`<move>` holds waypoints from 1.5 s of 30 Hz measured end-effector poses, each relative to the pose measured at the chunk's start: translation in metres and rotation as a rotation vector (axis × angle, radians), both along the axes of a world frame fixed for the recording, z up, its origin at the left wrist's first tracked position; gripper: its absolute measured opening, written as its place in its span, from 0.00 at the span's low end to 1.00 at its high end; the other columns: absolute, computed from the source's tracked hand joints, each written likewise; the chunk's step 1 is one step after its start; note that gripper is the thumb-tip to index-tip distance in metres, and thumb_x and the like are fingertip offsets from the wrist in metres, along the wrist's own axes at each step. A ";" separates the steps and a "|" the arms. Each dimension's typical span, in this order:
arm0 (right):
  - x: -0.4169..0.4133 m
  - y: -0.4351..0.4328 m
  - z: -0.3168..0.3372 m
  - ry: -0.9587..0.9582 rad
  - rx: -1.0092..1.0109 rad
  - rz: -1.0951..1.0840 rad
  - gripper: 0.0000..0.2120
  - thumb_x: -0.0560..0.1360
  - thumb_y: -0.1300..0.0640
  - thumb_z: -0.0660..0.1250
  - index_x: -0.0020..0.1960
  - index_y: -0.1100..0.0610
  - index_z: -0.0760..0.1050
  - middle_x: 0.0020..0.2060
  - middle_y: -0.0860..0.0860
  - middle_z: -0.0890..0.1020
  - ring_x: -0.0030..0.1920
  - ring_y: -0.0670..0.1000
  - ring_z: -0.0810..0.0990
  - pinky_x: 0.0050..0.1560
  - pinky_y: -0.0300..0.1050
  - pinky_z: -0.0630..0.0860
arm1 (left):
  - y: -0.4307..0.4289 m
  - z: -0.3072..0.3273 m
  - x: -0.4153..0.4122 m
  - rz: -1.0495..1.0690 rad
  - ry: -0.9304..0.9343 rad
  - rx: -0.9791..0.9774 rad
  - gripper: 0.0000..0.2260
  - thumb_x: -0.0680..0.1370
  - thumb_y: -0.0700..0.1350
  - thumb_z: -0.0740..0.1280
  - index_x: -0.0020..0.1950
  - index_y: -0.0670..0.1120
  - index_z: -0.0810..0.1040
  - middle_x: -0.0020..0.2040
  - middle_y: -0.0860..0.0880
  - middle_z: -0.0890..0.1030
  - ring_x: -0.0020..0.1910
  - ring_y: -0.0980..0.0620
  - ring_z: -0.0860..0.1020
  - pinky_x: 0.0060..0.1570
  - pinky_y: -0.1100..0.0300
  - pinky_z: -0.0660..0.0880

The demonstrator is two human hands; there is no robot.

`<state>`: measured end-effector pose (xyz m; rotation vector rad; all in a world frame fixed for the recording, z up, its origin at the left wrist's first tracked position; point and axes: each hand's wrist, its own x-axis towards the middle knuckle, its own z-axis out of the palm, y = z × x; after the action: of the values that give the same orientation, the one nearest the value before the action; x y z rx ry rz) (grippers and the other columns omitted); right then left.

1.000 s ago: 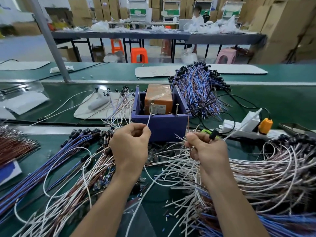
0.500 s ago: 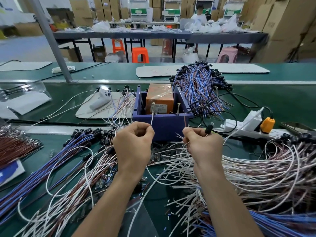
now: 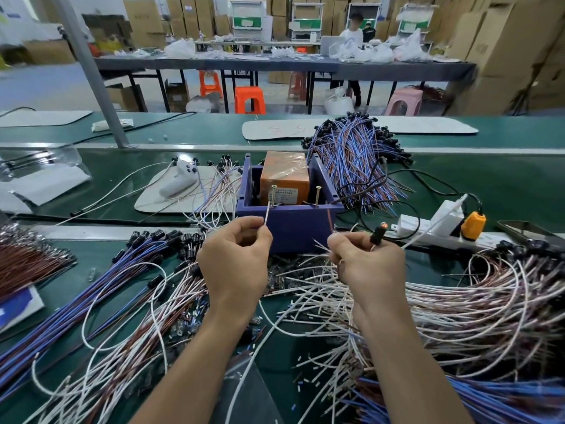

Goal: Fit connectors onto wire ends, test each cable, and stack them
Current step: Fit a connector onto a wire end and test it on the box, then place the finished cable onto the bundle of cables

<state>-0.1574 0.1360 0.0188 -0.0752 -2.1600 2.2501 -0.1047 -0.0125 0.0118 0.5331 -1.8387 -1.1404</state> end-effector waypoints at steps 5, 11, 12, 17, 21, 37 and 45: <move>0.011 0.015 0.008 0.013 0.210 0.281 0.07 0.71 0.62 0.74 0.35 0.56 0.84 0.27 0.53 0.82 0.25 0.45 0.73 0.26 0.37 0.68 | 0.026 0.007 0.011 -0.240 0.043 -0.085 0.12 0.74 0.44 0.77 0.53 0.59 0.85 0.37 0.64 0.85 0.32 0.61 0.83 0.33 0.69 0.77; 0.015 0.041 0.017 -0.090 0.144 0.336 0.13 0.81 0.61 0.65 0.40 0.60 0.82 0.33 0.58 0.85 0.26 0.47 0.70 0.28 0.40 0.66 | 0.037 0.004 0.015 -0.426 -0.186 -0.406 0.10 0.76 0.51 0.74 0.56 0.61 0.85 0.40 0.66 0.84 0.34 0.67 0.79 0.35 0.69 0.74; 0.016 0.046 0.022 -0.119 0.073 0.331 0.15 0.83 0.59 0.63 0.42 0.60 0.83 0.36 0.60 0.85 0.26 0.48 0.72 0.29 0.40 0.67 | 0.038 0.003 0.013 -0.462 -0.227 -0.357 0.10 0.76 0.51 0.73 0.56 0.62 0.85 0.37 0.66 0.83 0.32 0.66 0.78 0.33 0.69 0.72; 0.007 0.087 0.039 -0.157 -0.158 0.231 0.27 0.86 0.48 0.57 0.38 0.59 0.86 0.45 0.56 0.88 0.40 0.51 0.82 0.42 0.45 0.77 | 0.046 0.004 0.000 -0.477 -0.305 -0.211 0.06 0.75 0.48 0.75 0.43 0.60 0.87 0.33 0.66 0.83 0.33 0.65 0.81 0.35 0.70 0.75; -0.017 0.134 0.057 0.005 0.397 0.074 0.28 0.84 0.43 0.59 0.32 0.48 0.86 0.34 0.43 0.85 0.36 0.41 0.78 0.40 0.38 0.72 | 0.046 0.005 -0.007 -0.362 -0.247 -0.093 0.09 0.76 0.47 0.75 0.37 0.58 0.84 0.31 0.61 0.83 0.31 0.63 0.82 0.32 0.69 0.76; -0.084 0.225 0.061 0.086 1.900 -0.039 0.24 0.77 0.32 0.61 0.39 0.52 0.70 0.31 0.49 0.67 0.38 0.57 0.73 0.38 0.48 0.65 | 0.076 0.000 -0.025 -0.013 -0.849 -0.541 0.21 0.73 0.70 0.69 0.35 0.54 0.75 0.35 0.54 0.79 0.38 0.46 0.77 0.39 0.55 0.67; -0.062 0.193 0.061 0.451 1.800 0.301 0.17 0.74 0.38 0.67 0.52 0.50 0.80 0.49 0.49 0.84 0.46 0.53 0.76 0.56 0.50 0.73 | 0.128 0.015 -0.033 -0.741 -0.620 -0.621 0.19 0.71 0.63 0.76 0.59 0.61 0.81 0.61 0.61 0.80 0.62 0.55 0.76 0.62 0.53 0.71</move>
<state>-0.2196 0.3287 0.0795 0.6731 -2.9166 -0.3125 -0.1374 0.1153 0.0266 -0.2249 -2.9188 -0.7888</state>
